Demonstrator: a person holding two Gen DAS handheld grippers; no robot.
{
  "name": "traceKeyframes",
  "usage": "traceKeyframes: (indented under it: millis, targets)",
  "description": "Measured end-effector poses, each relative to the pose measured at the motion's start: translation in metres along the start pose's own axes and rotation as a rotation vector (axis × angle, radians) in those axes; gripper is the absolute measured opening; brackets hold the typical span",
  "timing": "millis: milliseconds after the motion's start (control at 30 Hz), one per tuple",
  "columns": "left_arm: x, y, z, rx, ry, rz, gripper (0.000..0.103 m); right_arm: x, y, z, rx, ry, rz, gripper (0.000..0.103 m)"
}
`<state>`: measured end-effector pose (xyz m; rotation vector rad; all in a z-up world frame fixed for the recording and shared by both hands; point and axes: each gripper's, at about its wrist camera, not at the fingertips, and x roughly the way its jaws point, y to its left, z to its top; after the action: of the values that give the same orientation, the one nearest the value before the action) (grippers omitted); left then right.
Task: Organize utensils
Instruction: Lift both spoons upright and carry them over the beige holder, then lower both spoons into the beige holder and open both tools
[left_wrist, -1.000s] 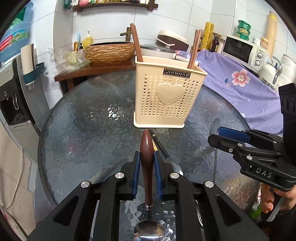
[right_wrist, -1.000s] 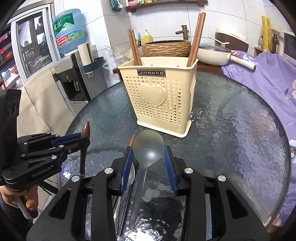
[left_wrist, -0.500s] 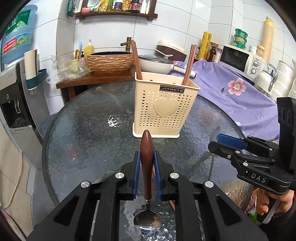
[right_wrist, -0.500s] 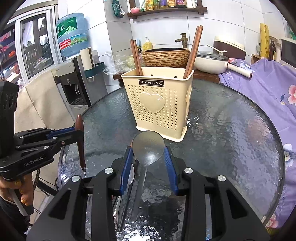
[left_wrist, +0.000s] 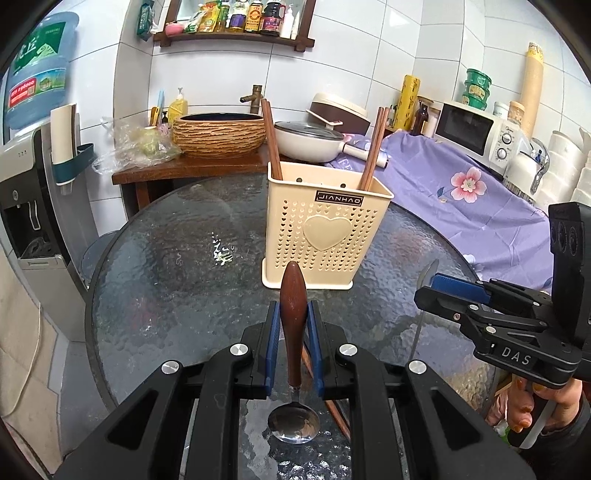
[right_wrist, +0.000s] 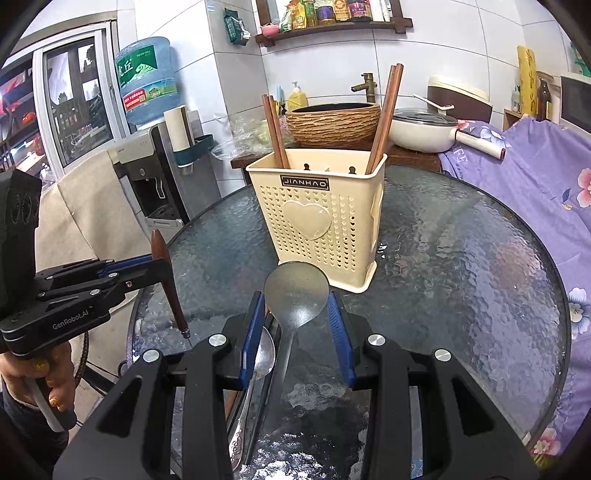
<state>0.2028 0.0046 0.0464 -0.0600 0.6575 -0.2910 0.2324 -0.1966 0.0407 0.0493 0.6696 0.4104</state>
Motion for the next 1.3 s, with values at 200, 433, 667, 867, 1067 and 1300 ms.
traceKeyframes:
  millis: [200,433,667,867,1067,1300]
  targets:
    - [-0.002,0.003,0.008,-0.007,-0.014,-0.004,0.014,-0.004,0.000,0.008,0.001,-0.019,0.005,0.036]
    - [-0.005,0.001,0.019,-0.004,-0.036,0.000,0.015,-0.007,0.000,0.019,-0.001,-0.040,-0.005,0.036]
    - [-0.012,-0.006,0.039,0.019,-0.074,-0.002,0.015,-0.009,0.002,0.039,-0.020,-0.068,-0.020,0.036]
    - [-0.024,-0.014,0.067,0.031,-0.122,-0.030,0.015,-0.014,0.003,0.066,-0.029,-0.115,-0.033,0.036]
    - [-0.045,-0.022,0.113,0.030,-0.210,-0.039,0.015,-0.019,-0.001,0.114,-0.014,-0.177,-0.063,0.036]
    - [-0.037,-0.027,0.169,-0.013,-0.270,0.012,0.015,-0.023,-0.006,0.166,-0.003,-0.295,-0.151,0.036]
